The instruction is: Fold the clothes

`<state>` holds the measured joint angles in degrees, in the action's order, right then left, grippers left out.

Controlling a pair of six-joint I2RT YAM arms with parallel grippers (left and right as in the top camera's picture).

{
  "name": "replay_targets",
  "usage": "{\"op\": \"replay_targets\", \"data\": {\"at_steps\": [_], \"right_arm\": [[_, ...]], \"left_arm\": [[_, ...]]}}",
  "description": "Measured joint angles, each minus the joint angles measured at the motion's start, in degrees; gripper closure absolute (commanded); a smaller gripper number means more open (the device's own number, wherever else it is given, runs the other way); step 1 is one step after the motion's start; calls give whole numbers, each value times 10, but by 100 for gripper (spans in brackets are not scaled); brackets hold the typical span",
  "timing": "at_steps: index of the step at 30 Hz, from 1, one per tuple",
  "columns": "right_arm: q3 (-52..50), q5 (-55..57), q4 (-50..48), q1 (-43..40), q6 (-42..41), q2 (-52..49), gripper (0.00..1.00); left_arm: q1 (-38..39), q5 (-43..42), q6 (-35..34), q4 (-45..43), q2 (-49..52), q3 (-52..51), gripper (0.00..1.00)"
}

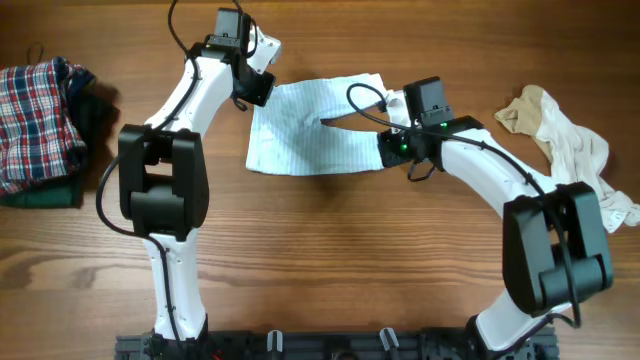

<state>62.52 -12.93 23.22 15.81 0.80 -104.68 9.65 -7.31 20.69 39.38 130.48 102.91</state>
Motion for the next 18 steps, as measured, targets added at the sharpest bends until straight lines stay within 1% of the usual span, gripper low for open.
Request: {"op": "replay_targets", "data": {"at_steps": [4, 6, 12, 18], "right_arm": [[3, -11, -14, -1, 0, -53, 96], [14, -15, -17, -4, 0, -64, 96], [27, -7, 6, -3, 0, -69, 96], [38, 12, 44, 0, 0, -69, 96]], "left_arm": [[0, 0, 0, -4, 0, 0, 89], [0, 0, 0, -5, 0, 0, 91], [0, 0, 0, -4, -3, 0, 92], [0, 0, 0, -8, -33, 0, 93]]}}
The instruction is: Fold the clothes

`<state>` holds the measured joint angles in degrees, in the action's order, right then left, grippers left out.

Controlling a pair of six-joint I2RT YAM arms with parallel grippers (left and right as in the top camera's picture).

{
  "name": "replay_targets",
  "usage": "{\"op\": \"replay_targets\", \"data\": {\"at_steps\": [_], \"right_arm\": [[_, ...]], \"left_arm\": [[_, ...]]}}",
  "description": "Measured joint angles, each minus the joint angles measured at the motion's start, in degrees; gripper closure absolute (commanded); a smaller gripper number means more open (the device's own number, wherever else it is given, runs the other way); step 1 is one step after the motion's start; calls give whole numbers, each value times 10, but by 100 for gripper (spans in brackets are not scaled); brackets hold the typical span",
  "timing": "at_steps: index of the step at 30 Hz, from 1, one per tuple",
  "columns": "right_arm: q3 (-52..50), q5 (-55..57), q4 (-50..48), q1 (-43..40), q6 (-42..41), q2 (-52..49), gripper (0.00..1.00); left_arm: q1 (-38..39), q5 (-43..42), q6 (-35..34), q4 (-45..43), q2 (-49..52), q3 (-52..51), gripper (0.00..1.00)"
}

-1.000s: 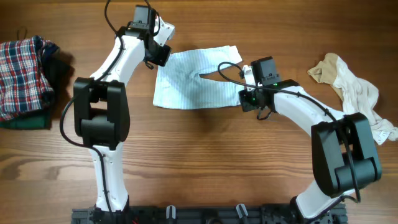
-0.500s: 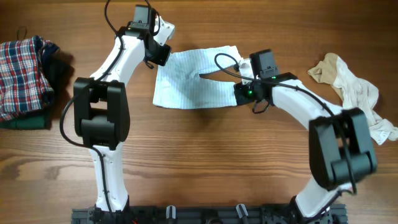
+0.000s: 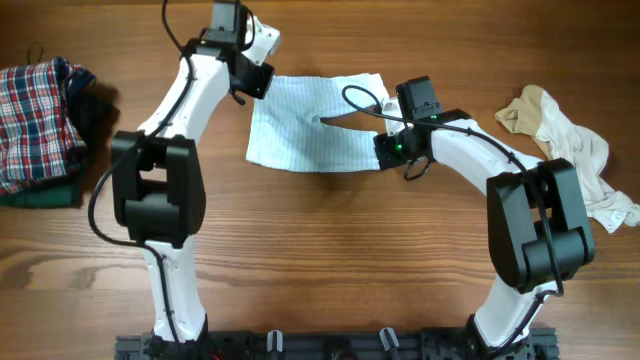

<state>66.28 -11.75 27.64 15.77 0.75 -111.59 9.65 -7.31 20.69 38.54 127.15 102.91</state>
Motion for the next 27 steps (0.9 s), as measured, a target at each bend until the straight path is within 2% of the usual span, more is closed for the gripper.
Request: {"op": "replay_targets", "data": {"at_steps": [10, 14, 19, 22, 26, 27], "right_arm": [[0, 1, 1, 0, 0, 0, 96], [0, 2, 1, 0, 0, 0, 96], [9, 0, 15, 0, 0, -3, 96], [54, 0, 72, 0, 0, -22, 95], [133, 4, 91, 0, 9, -36, 85], [152, 4, 80, 0, 11, -36, 79]], "left_arm": [[0, 0, 0, 43, -4, 0, 92], [0, 0, -2, 44, -4, 0, 82], [0, 0, 0, 43, -4, 0, 85], [0, 0, 0, 43, -4, 0, 85], [0, 0, 0, 43, -4, 0, 86], [0, 0, 0, 43, -4, 0, 86]]}}
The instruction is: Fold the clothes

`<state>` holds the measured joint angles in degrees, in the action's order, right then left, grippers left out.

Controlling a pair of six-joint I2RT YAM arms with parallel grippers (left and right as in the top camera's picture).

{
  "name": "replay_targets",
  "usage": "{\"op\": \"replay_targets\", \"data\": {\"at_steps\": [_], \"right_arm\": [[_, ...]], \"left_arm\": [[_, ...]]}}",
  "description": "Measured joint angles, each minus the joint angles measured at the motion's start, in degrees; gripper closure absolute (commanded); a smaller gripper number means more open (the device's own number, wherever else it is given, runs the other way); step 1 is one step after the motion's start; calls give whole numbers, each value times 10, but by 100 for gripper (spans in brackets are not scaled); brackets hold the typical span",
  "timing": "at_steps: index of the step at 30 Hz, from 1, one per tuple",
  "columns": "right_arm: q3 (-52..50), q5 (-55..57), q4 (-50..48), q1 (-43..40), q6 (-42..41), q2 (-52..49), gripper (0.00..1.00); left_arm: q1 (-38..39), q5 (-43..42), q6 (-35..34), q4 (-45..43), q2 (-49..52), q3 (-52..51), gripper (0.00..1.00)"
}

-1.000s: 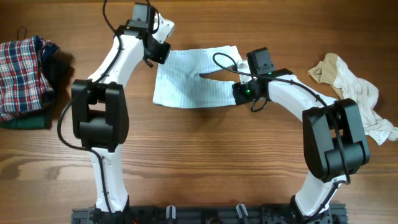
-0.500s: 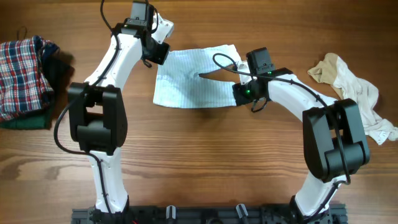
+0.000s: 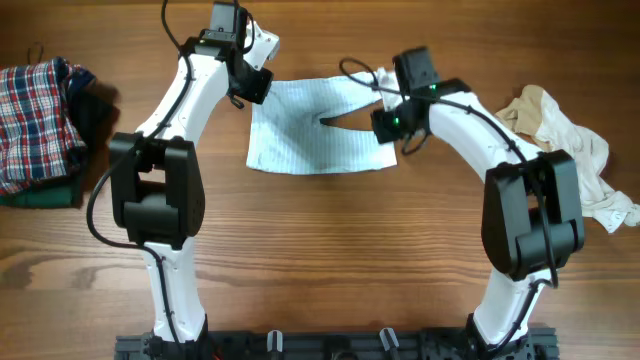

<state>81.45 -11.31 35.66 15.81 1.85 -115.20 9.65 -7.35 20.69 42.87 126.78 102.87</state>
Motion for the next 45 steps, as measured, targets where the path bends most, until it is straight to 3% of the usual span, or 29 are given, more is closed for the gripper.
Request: {"op": "replay_targets", "data": {"at_steps": [1, 5, 7, 11, 15, 18, 26, 30, 34, 41, 45], "right_arm": [[10, 0, -13, 0, 1, 0, 70], [21, 11, -92, 0, 9, 0, 62], [21, 24, -143, 0, 13, -1, 49], [23, 45, -237, 0, 40, -14, 46], [23, 60, -308, 0, 81, -61, 34], [23, 70, -368, 0, 114, -105, 33], [23, 78, -410, 0, 137, -143, 26], [24, 75, -405, 0, 137, -157, 26], [24, 72, -404, 0, 132, -157, 35], [27, 60, -387, -1, 108, -157, 38], [30, 49, -367, -4, 83, -157, 61]], "left_arm": [[0, 0, 0, 0, 0, 0, 86], [0, 0, 0, 0, 0, 0, 86], [0, 0, 0, 0, 0, 0, 86], [0, 0, 0, 0, 0, 0, 86], [0, 0, 0, 0, 0, 0, 86], [0, 0, 0, 2, 0, 0, 86], [0, 0, 0, 3, 0, 0, 85], [0, 0, 0, 2, 0, 0, 85], [0, 0, 0, 3, 0, 0, 85], [0, 0, 0, 3, 0, 0, 86], [0, 0, 0, 3, 0, 0, 86]]}}
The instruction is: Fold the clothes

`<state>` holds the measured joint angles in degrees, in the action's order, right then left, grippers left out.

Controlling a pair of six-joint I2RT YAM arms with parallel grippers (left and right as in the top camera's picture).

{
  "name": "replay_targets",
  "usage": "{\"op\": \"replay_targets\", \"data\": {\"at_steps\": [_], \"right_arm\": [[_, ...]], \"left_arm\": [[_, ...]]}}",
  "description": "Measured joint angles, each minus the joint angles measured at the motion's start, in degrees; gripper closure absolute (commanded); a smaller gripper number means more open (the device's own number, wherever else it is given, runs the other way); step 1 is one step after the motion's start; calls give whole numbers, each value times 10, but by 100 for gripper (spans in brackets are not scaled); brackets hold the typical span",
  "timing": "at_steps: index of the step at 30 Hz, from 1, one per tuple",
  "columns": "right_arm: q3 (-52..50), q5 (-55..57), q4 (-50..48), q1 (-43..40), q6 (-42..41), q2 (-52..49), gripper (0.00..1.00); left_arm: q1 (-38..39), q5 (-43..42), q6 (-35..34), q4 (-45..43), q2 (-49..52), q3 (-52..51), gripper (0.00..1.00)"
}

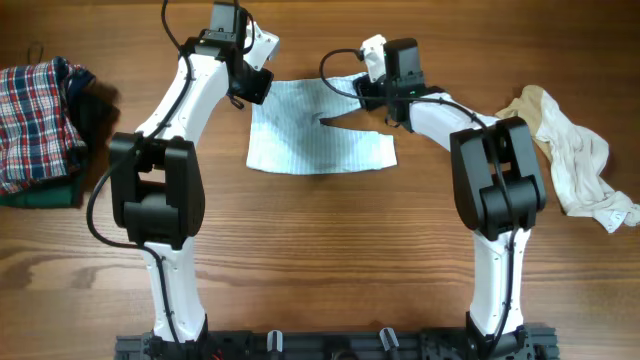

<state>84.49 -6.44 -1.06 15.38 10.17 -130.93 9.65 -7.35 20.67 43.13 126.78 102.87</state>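
A pale striped cloth (315, 135) lies flat on the wooden table at the back centre, with a dark slit-like fold running in from its right side. My left gripper (252, 88) sits over the cloth's back left corner. Over the back right corner is my right gripper (372, 85), with the arm reaching in from the right. The wrists hide the fingers of both grippers from above, so their state does not show. The cloth's front right corner lies bare on the table.
A pile of plaid clothing (40, 110) rests on a dark green garment (45, 190) at the far left. A crumpled beige and white garment (570, 150) lies at the far right. Both arm bases stand at the front edge.
My right gripper has moved from the cloth's right edge back to its back right corner. The left gripper and the cloth's outline look unchanged.
My right gripper was first at the cloth's front right corner, covering it. It then stood higher along the right edge, leaving that corner bare, and is now at the back right corner. My left gripper stayed at the back left corner throughout.
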Motion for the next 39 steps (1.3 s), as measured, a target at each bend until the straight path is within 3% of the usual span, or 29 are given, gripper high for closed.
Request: {"op": "replay_targets", "data": {"at_steps": [6, 8, 16, 30, 39], "right_arm": [[3, -15, 10, -3, -12, 0, 90], [3, -15, 8, -3, -14, 0, 96], [4, -14, 24, -7, -12, 8, 96], [5, -23, 160, -8, 6, 96, 96], [5, -26, 183, 4, 36, 115, 96]], "left_arm": [[0, 0, 0, 0, 0, 0, 86], [0, 0, 0, 0, 0, 0, 86], [0, 0, 0, -3, 0, 0, 94], [0, 0, 0, -11, 0, 0, 95], [0, -12, 0, -6, -9, 0, 96]]}}
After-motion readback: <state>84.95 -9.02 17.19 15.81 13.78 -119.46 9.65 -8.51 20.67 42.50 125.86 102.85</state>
